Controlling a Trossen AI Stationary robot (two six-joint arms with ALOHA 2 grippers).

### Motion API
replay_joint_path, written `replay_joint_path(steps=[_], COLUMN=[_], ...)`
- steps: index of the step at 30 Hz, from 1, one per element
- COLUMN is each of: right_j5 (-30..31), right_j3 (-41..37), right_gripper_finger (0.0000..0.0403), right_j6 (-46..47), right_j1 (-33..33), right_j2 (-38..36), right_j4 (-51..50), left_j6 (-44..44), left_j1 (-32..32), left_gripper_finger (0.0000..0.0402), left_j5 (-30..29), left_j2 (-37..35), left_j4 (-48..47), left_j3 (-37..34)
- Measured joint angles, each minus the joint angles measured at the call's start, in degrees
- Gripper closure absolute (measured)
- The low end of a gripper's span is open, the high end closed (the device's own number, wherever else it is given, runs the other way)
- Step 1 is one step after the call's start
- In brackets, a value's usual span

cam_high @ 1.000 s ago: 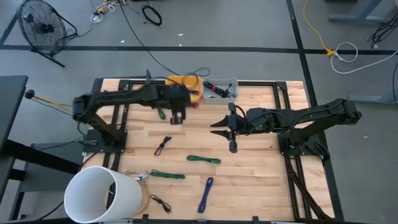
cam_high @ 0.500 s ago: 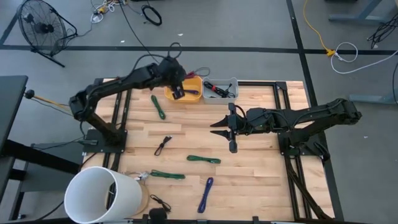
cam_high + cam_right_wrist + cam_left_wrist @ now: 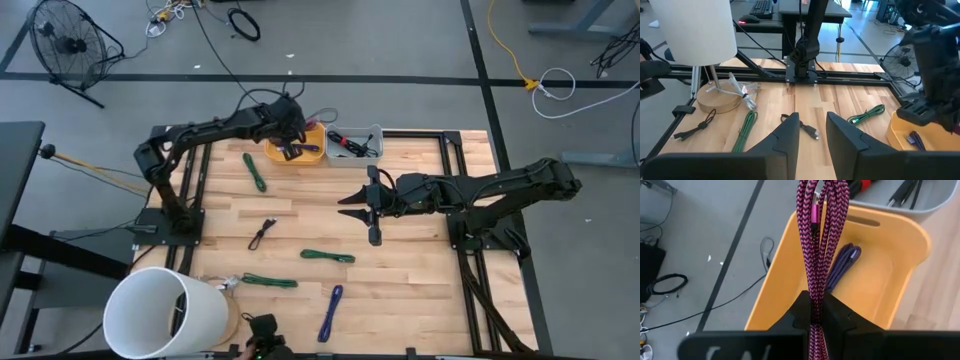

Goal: Pick & Place USB Port
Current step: Put the pink black charger cable into the yellow bin, then put the green black charger cable into the yellow bin

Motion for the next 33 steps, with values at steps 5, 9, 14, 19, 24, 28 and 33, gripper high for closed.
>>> replay_joint_path(steps=[5, 9, 14, 19, 24, 28, 33], right_j5=[0.00, -0.01, 0.00, 0.00, -0.01, -0.02, -0.02], right_j3=[0.00, 0.00, 0.00, 0.00, 0.00, 0.00, 0.00], right_gripper_finger=[0.0305, 0.0305, 0.0305, 0.0305, 0.0305, 0.0305, 0.0305], right_j6=[-0.01, -0.01, 0.01, 0.01, 0.11, 0.14, 0.33], right_j1=[0.01, 0.02, 0.00, 0.00, 0.02, 0.02, 0.02], right_j2=[0.00, 0.00, 0.00, 0.00, 0.00, 0.00, 0.00], right_j4=[-0.28, -0.30, -0.30, -0.32, -0.85, -1.27, -1.41], left_j6=[0.18, 0.18, -0.45, -1.12, -1.35, 0.19, -3.52], left_j1=[0.18, 0.18, 0.14, -0.02, -1.48, -4.38, -7.80], left_gripper_finger=[0.0378, 0.0343, 0.0287, 0.0266, 0.0268, 0.0273, 0.0273], left_j5=[-1.44, -3.32, -3.60, -3.18, -3.51, -5.79, -9.07], left_j2=[0.50, 0.50, 0.50, 0.50, 0.06, -2.68, -7.41], left_j4=[0.36, 0.31, 0.63, 0.70, -1.96, -7.96, -20.38], left_j3=[0.00, 0.00, 0.00, 0.00, 0.00, 0.00, 0.02])
